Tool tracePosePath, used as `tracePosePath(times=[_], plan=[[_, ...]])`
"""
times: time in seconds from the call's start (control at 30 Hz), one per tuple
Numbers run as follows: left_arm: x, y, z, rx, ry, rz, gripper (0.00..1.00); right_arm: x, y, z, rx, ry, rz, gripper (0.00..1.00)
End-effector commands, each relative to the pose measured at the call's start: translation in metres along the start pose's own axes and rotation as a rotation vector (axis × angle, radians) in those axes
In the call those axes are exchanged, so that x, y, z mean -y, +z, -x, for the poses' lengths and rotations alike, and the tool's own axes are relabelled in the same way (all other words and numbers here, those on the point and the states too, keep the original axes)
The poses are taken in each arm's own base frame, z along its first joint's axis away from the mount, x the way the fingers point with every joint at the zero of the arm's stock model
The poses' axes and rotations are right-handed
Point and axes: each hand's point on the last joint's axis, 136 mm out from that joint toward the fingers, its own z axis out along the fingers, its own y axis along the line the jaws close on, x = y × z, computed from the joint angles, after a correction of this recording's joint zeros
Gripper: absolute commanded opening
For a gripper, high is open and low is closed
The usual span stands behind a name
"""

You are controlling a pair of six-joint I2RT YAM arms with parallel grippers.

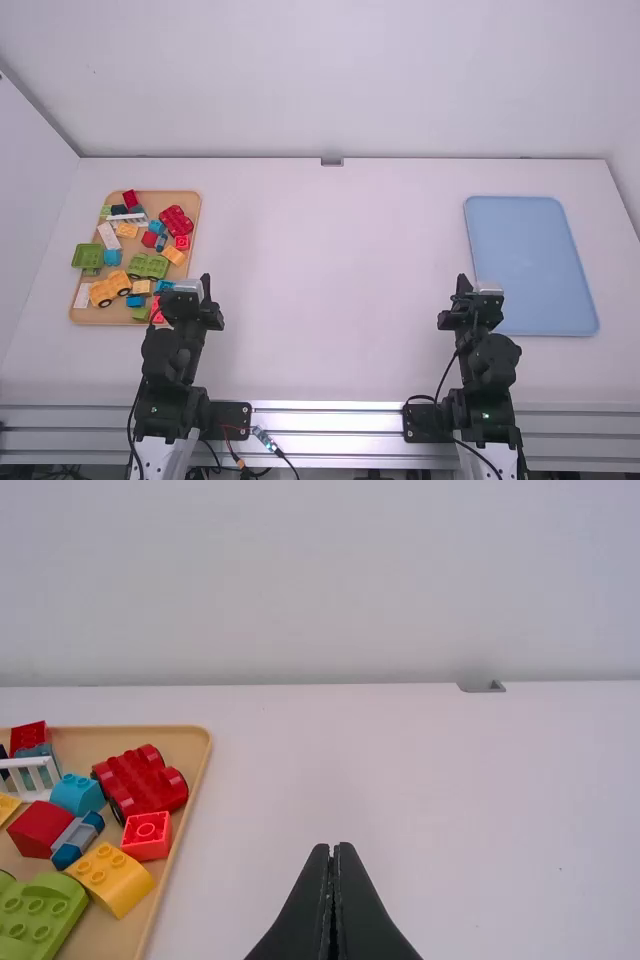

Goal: Assemble lego blocks to make yellow taxi

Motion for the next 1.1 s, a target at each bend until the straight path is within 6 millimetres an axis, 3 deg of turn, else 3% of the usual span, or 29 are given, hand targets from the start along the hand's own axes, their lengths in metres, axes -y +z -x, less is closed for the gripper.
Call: tracePosePath(times=[0.0,0.1,0.13,0.57,0.73,1.07], plan=[[0.000,0.000,0.001,0.002,-0.002,0.000,0.01,-0.001,0.000,0.001,0.003,0.001,0.007,0.01],[0.003,-0.001,0.015,0.029,-0.026,-0.007,0.03,-0.010,-0.001,0.014,0.027,0.024,0.050,0.03],[0.004,-0.001,0.022,-0.010,-0.085,-0.010,0.09,-0.020,-0.002,0.037,0.056,0.043,0.109,0.09],[0.004,-0.001,0.022,-0.049,-0.057,-0.009,0.13,-0.026,-0.003,0.041,0.032,0.047,0.146,0.13],[0.004,0.000,0.036,-0.036,-0.047,-0.010,0.17,-0.032,-0.003,0.054,0.047,0.054,0.181,0.16],[0.000,0.004,0.082,0.032,-0.060,0.015,0.29,-0.042,-0.005,0.091,0.111,0.096,0.245,0.23]])
